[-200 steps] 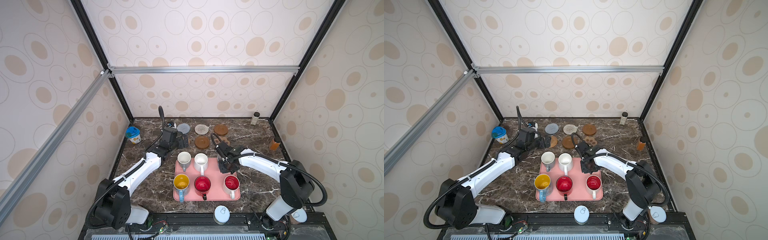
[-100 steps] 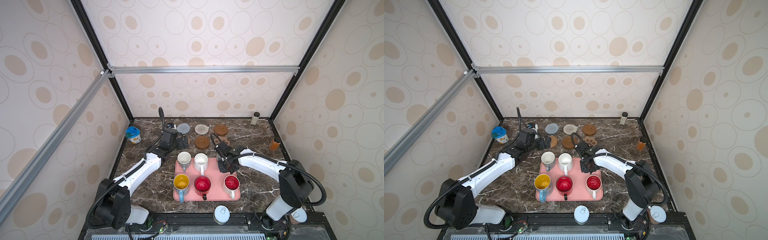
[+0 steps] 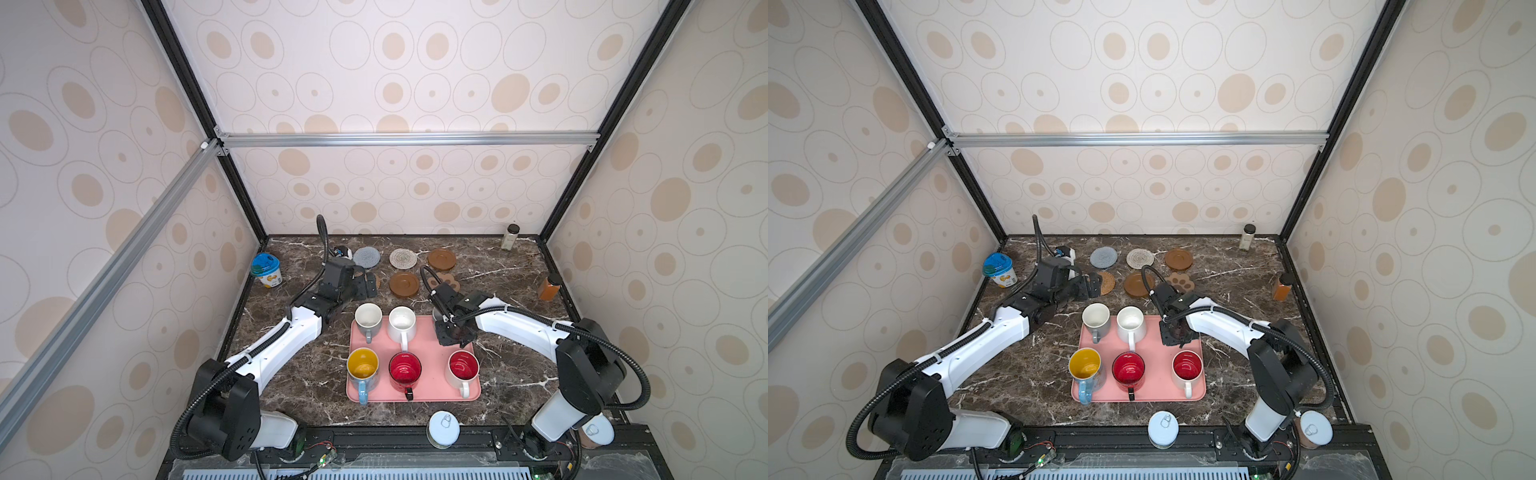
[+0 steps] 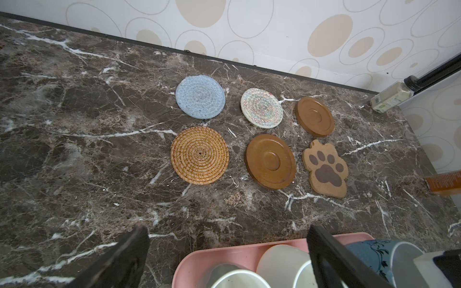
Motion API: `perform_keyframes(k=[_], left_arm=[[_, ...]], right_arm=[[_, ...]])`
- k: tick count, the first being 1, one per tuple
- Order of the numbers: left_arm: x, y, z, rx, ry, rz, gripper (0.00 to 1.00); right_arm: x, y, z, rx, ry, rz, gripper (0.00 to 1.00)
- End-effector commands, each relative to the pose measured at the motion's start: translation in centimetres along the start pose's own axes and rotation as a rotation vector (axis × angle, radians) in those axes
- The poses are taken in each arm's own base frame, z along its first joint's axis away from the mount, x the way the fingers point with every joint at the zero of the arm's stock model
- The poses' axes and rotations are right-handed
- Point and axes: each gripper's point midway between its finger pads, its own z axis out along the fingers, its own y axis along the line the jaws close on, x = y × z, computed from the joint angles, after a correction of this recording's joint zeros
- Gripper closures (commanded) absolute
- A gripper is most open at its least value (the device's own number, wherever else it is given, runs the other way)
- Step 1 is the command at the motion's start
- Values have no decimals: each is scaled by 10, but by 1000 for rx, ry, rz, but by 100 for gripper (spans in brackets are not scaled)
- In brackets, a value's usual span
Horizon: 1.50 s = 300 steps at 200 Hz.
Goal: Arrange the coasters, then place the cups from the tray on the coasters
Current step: 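Lower right gripper into the blue-handled mug and grip its rim, then lift the mug with right gripper and carry it toward the far wooden coaster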
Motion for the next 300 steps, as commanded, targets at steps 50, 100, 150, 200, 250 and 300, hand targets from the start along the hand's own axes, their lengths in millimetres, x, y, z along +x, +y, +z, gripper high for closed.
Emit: perform_keyframes(k=[50, 100, 150, 200, 250, 300], left_arm=[[-14, -9, -8, 22, -39, -7, 0], [-14, -7, -9, 17, -42, -7, 0], [-13, -8, -8, 20, -39, -19, 0], [-12, -6, -10, 19, -46, -31, 0], [-12, -6, -12, 20, -49, -29, 0], [-8, -4, -14, 23, -50, -34, 0]], right_arm=[[2, 6, 6, -5, 22, -51, 92], [-5, 6, -4, -8, -8, -69, 93], [-14, 14, -17, -51, -40, -91, 93], [-23, 18, -27, -67, -66, -112, 93], [-37, 20, -43, -73, -114, -159, 92], [-57, 24, -54, -104, -144, -221, 91]])
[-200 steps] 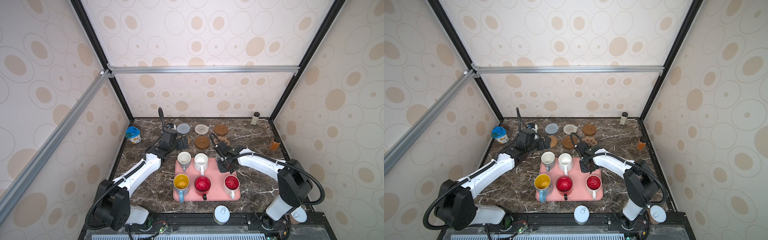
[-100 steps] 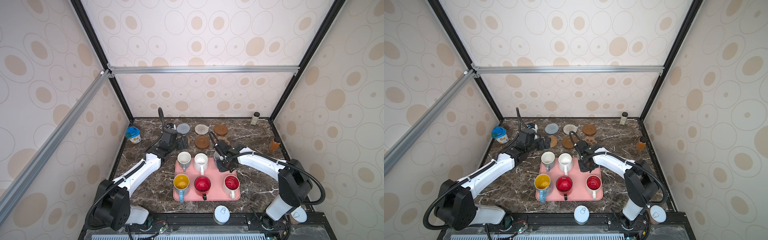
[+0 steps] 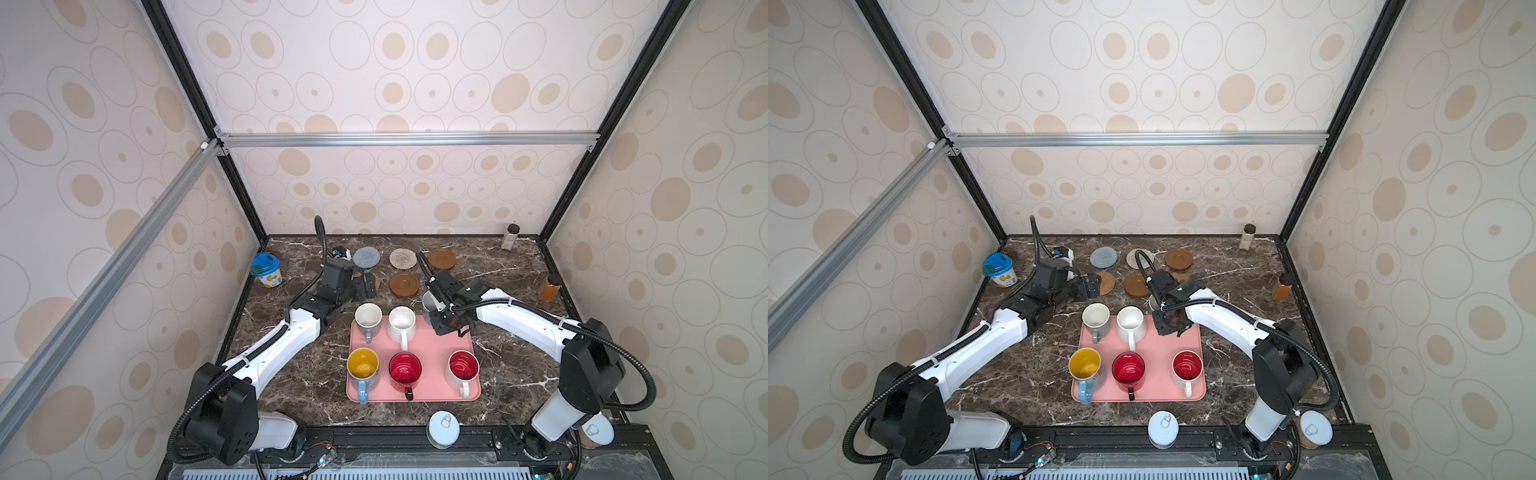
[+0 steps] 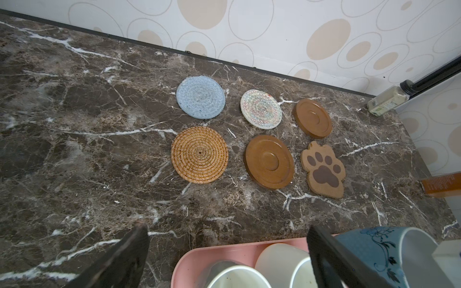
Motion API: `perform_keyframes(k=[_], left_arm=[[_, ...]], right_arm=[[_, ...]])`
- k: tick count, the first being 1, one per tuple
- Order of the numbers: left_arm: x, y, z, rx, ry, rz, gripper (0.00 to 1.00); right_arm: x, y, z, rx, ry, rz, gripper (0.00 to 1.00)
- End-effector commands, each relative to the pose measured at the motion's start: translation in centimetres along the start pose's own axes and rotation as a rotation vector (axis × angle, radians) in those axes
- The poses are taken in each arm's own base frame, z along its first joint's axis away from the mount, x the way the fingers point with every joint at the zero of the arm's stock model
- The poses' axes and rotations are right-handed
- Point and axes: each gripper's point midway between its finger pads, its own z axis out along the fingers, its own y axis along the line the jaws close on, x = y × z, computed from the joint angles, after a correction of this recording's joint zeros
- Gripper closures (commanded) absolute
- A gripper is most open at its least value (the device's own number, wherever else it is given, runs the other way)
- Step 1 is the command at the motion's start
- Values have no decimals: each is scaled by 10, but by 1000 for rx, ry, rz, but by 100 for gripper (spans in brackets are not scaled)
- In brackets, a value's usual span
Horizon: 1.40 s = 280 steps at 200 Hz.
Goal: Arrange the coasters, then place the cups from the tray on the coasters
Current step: 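Lift the mug with right gripper and carry it toward the far wooden coaster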
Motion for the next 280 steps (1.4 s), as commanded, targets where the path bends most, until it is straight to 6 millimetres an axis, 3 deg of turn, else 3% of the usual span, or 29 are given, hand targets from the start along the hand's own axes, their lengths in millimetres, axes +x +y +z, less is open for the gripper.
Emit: perform_keyframes(k=[1, 80, 197, 280], left_arm=[[-8, -4, -8, 17, -39, -18, 0], [2, -3, -9, 33, -28, -17, 0], [8, -4, -5, 40, -10, 2, 0], [11, -3, -7, 51, -12, 1, 0]], right_arm=[[-22, 1, -16, -24, -61, -44, 91], [-66, -9, -12, -74, -95, -115, 91], [-112, -77, 7, -107, -34, -158, 91], [-152, -109, 29, -96, -30, -142, 91]])
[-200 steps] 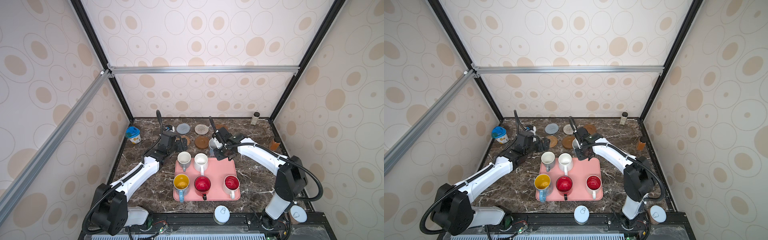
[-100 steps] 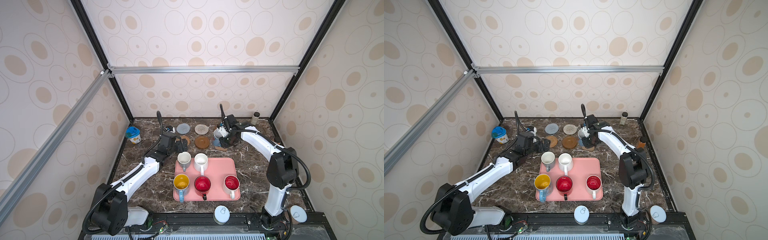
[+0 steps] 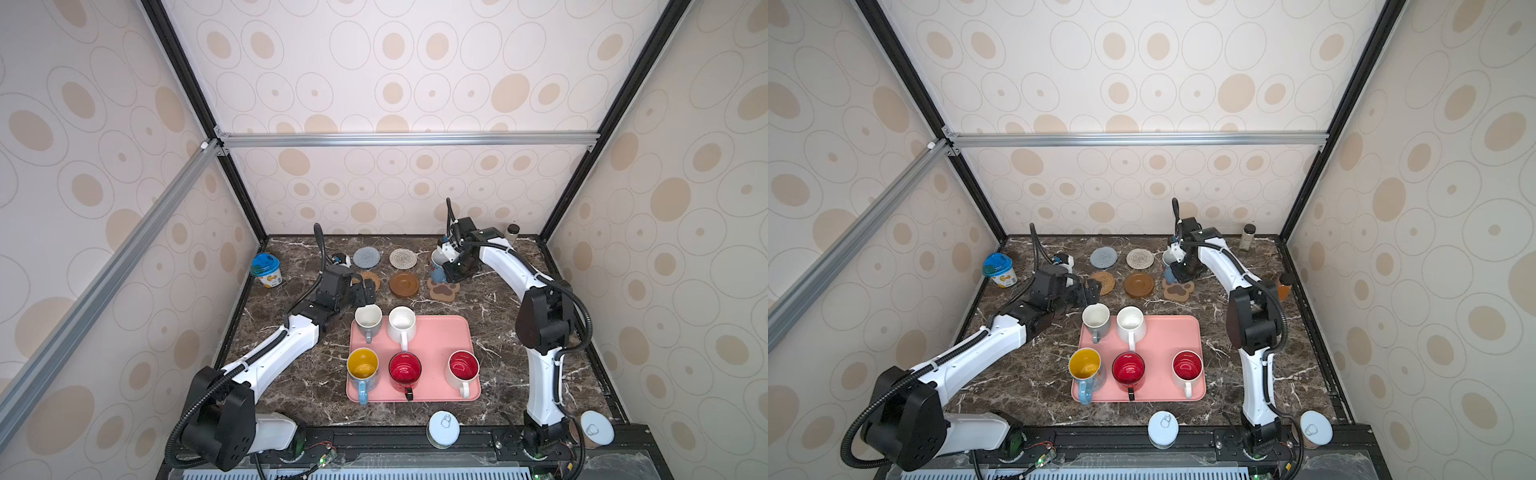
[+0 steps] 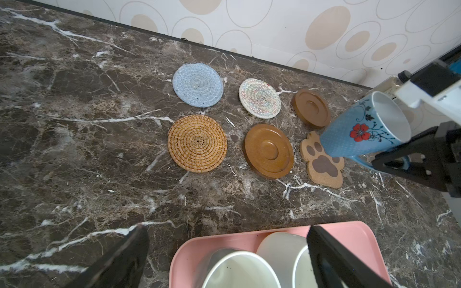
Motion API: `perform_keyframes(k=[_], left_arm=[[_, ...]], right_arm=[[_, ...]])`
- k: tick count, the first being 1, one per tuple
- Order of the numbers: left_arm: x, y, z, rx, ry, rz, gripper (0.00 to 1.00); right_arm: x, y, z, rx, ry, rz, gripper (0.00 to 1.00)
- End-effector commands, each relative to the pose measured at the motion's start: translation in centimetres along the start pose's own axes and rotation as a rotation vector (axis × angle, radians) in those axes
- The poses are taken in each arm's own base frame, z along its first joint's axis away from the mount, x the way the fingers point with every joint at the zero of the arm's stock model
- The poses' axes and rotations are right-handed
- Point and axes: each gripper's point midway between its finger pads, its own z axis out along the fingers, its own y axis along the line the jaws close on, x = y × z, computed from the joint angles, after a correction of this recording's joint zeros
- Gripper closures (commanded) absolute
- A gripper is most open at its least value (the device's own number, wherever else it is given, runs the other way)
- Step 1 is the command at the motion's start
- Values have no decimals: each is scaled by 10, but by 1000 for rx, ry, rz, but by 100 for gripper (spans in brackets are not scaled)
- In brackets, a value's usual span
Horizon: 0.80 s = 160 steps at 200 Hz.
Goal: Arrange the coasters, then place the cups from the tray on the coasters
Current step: 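Lift the mug with right gripper and carry it toward the far wooden coaster, then lower the mug onto the far wooden coaster with right gripper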
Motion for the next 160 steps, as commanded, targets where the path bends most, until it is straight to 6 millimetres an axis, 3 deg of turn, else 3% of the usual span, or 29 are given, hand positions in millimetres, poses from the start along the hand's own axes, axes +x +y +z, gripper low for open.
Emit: perform_keyframes(k=[1, 55, 58, 67, 160], left_arm=[[-8, -7, -7, 28, -34, 9, 0], [-7, -12, -11, 62, -42, 11, 0], [-6, -11, -10, 62, -41, 11, 0], [-5, -11, -11, 64, -41, 8, 0], [2, -9, -16, 79, -45, -9, 0]], right_arm=[[-15, -7, -9, -6, -27, -29, 91], [-31, -21, 6, 15, -6, -34, 91], [-33, -33, 3, 24, -15, -13, 91], [-39, -40, 1, 31, -33, -5, 91], [-70, -61, 9, 38, -113, -5, 89]])
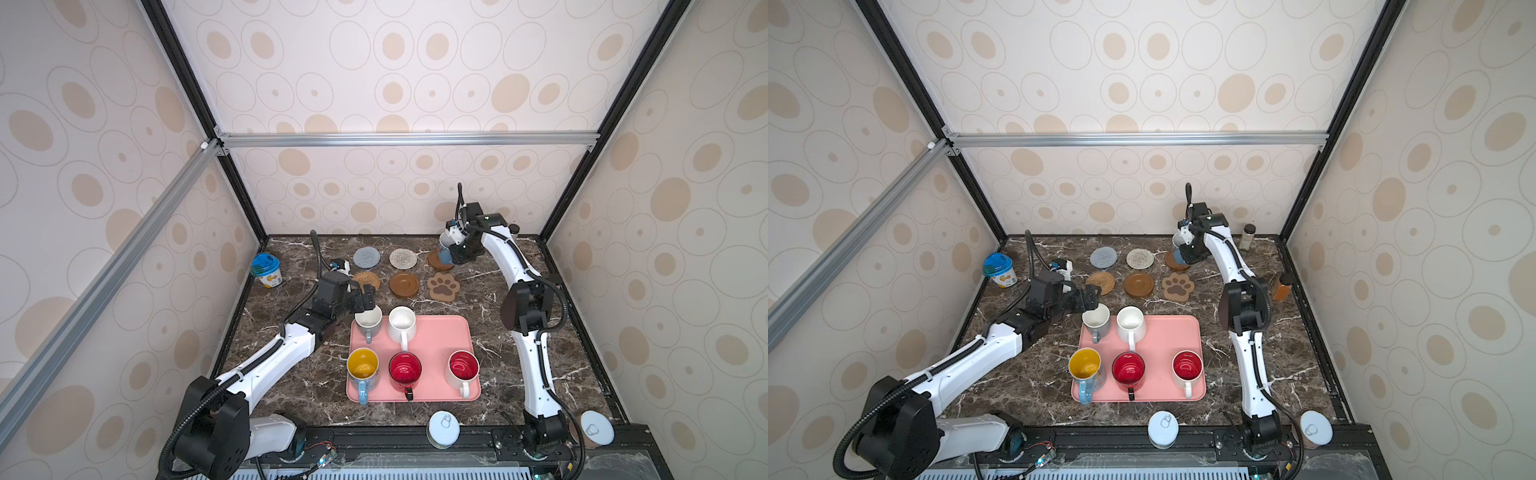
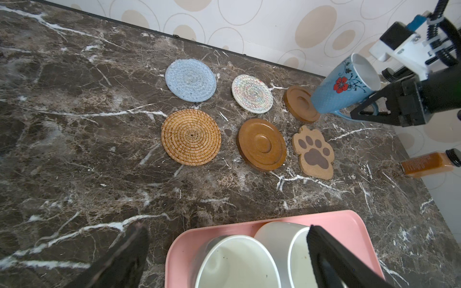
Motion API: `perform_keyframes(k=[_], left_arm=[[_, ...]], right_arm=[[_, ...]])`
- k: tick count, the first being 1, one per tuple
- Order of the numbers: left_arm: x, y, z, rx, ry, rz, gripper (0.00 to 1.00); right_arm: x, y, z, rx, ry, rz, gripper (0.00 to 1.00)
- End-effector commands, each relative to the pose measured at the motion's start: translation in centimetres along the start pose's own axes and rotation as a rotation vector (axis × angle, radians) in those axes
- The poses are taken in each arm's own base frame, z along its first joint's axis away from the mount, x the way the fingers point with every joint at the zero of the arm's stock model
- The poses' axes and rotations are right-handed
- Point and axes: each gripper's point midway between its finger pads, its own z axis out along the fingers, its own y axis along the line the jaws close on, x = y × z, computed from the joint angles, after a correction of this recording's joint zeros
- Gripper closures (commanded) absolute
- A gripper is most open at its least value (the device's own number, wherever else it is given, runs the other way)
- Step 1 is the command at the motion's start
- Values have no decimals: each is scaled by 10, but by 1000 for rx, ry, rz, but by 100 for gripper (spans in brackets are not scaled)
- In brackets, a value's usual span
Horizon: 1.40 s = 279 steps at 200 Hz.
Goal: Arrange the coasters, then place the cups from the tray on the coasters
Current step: 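Lower the mug onto the far wooden coaster with right gripper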
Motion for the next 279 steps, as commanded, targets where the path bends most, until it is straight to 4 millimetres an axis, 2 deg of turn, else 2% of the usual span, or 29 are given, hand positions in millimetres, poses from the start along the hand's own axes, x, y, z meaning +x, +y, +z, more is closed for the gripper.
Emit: perform_keyframes(k=[1, 105, 200, 279], left_arm=[[-8, -8, -7, 31, -35, -5, 0], [-6, -6, -9, 32, -40, -22, 0], [-1, -6, -7, 37, -31, -37, 0], [1, -4, -8, 32, -25, -44, 0]], right_arm=[[-14, 3, -7, -11, -47, -40, 89], [-37, 2, 4, -20, -132, -47, 84], [-24, -2, 32, -17, -78, -38, 85], [-15, -9, 36, 12, -43, -32, 85]])
